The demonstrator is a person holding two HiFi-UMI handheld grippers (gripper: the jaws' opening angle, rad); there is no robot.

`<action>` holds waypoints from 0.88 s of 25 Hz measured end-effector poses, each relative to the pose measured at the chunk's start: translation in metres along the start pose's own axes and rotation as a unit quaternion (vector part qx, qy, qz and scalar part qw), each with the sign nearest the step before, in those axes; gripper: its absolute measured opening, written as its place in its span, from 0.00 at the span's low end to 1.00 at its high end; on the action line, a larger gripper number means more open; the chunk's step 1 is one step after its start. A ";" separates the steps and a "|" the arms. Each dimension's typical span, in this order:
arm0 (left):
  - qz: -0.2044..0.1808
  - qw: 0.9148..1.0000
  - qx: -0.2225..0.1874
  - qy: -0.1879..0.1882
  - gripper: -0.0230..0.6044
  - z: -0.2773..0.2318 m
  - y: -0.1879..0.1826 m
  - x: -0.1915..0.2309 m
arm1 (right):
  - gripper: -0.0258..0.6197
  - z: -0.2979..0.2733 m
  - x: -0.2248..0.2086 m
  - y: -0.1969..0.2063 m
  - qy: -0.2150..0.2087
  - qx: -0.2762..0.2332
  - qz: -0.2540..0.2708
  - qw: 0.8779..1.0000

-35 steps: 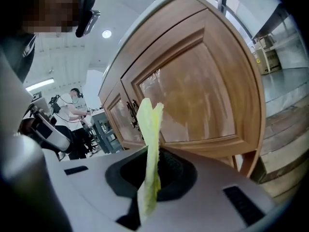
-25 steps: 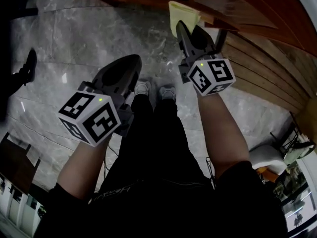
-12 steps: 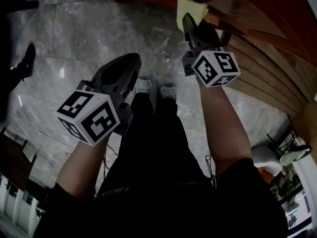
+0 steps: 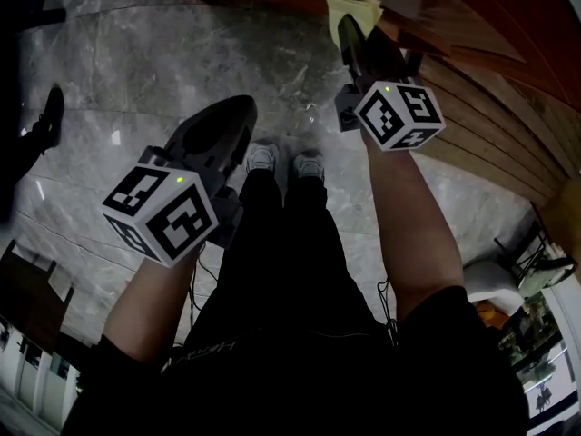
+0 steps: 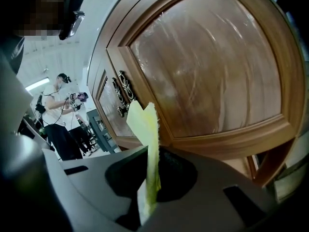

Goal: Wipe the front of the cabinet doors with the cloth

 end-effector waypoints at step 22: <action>-0.025 0.999 0.029 0.018 0.05 -0.034 0.017 -0.038 | 0.10 0.049 -0.049 -0.002 0.044 -0.028 -0.016 0.999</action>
Point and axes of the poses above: the fingertips, and each gripper's own axes: z backward along the fingers, x to its left, y out of its underside, the point moved 9 cm from there along z, backward along the fingers, and after that the axes turned 1 degree about z, right-handed, at the moved point
